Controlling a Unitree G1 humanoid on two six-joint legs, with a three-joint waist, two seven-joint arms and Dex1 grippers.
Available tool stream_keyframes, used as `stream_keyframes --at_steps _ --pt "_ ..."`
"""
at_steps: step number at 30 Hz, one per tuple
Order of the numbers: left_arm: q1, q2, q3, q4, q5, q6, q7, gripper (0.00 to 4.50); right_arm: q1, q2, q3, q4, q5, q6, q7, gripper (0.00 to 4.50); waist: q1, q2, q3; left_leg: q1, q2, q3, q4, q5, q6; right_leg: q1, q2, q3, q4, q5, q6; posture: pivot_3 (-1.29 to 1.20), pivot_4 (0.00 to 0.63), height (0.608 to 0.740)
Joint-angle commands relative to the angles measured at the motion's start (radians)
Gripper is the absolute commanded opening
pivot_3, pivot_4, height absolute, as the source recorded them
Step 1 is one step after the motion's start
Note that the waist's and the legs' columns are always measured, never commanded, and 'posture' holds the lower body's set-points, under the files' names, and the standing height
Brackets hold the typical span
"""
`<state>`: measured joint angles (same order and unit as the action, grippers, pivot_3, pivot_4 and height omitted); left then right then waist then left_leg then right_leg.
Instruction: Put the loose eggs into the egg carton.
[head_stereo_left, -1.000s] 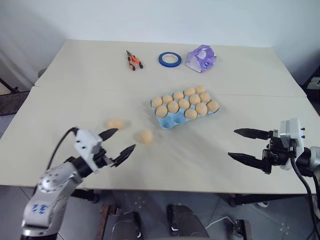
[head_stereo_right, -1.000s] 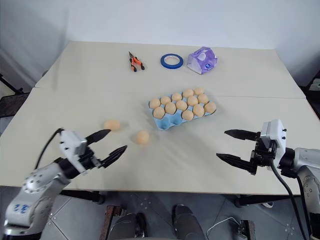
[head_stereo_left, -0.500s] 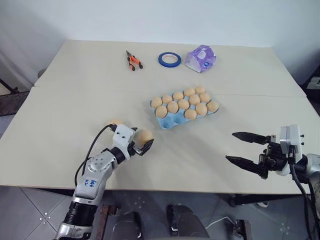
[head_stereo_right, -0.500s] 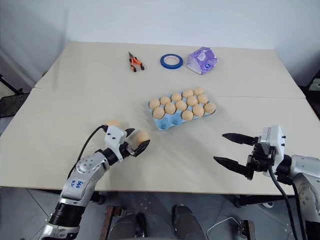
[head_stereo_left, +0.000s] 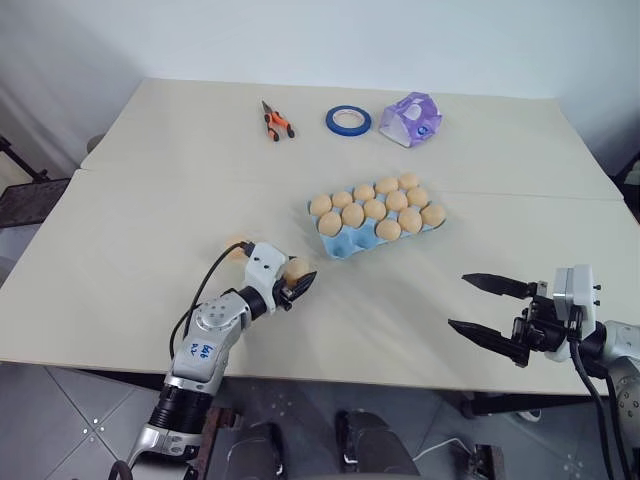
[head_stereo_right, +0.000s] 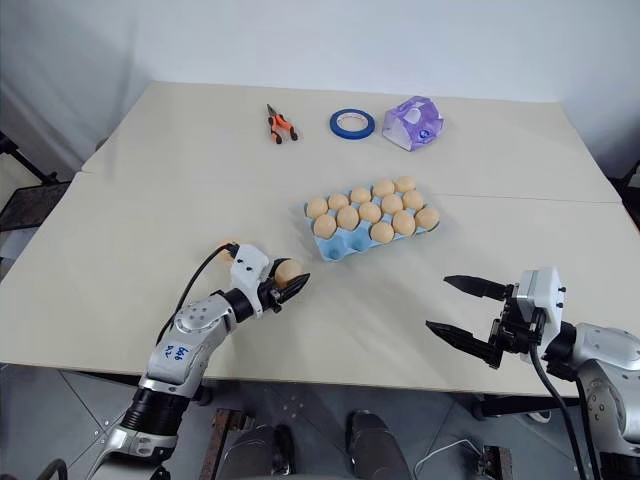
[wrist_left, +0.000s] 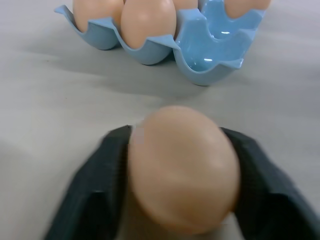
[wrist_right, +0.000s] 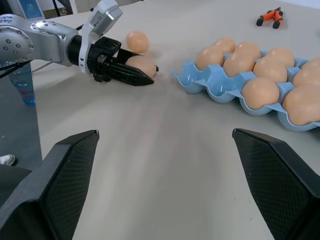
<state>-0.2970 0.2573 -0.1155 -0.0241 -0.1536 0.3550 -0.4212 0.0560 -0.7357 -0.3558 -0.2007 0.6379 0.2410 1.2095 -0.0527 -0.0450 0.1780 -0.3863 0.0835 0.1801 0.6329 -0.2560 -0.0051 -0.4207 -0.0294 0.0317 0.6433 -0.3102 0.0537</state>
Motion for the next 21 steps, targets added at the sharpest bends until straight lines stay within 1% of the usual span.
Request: stream_keyframes --at_steps 1,6,11,15,18,21 --pt "0.017 0.004 -0.004 -0.051 0.001 0.014 -0.01 1.77 0.0 -0.007 -0.028 -0.013 0.01 -0.021 -0.005 4.5 0.0 0.0 0.0 0.0 0.0 0.0 0.0 0.0 0.0 0.0 0.0 0.0 0.0 0.0 0.0 0.0 0.15 0.74" --pt "-0.015 -0.013 -0.024 -0.096 -0.006 0.025 -0.022 1.74 -0.008 0.004 -0.032 0.012 0.006 -0.054 -0.001 4.5 0.0 0.0 0.0 0.0 0.0 0.0 0.0 0.0 0.0 0.0 0.0 0.0 0.0 0.0 0.0 0.0 0.15 0.74" --pt "-0.094 -0.081 -0.062 -0.179 -0.054 0.127 -0.028 1.74 -0.01 0.006 -0.024 0.018 0.007 -0.072 -0.004 4.5 0.004 0.0 0.0 -0.001 -0.001 -0.001 0.0 0.0 0.0 0.0 0.0 0.0 0.0 0.0 0.0 0.0 0.15 0.74" --pt "-0.18 -0.133 -0.078 -0.184 -0.065 0.173 -0.019 1.74 0.006 -0.006 -0.009 -0.003 -0.006 -0.082 0.012 4.5 0.009 0.0 0.0 0.0 -0.001 -0.003 0.001 0.0 0.0 0.002 0.001 0.0 -0.001 0.0 0.001 0.0 0.15 0.74" --pt "-0.26 -0.168 -0.086 -0.111 -0.054 0.169 -0.024 1.74 0.012 -0.015 0.004 -0.013 -0.011 -0.086 0.031 4.5 0.01 0.0 0.0 0.0 -0.002 -0.005 0.001 0.0 0.0 0.003 0.002 -0.001 -0.001 0.0 0.001 0.0 0.15 0.74" --pt "-0.36 -0.213 -0.091 0.049 -0.03 0.098 -0.025 1.74 -0.007 -0.014 0.014 0.001 -0.013 -0.085 0.044 4.5 0.012 0.0 0.0 0.001 -0.002 -0.006 0.002 0.0 0.001 0.004 0.002 -0.001 -0.001 0.0 0.001 0.0 0.15 0.74"
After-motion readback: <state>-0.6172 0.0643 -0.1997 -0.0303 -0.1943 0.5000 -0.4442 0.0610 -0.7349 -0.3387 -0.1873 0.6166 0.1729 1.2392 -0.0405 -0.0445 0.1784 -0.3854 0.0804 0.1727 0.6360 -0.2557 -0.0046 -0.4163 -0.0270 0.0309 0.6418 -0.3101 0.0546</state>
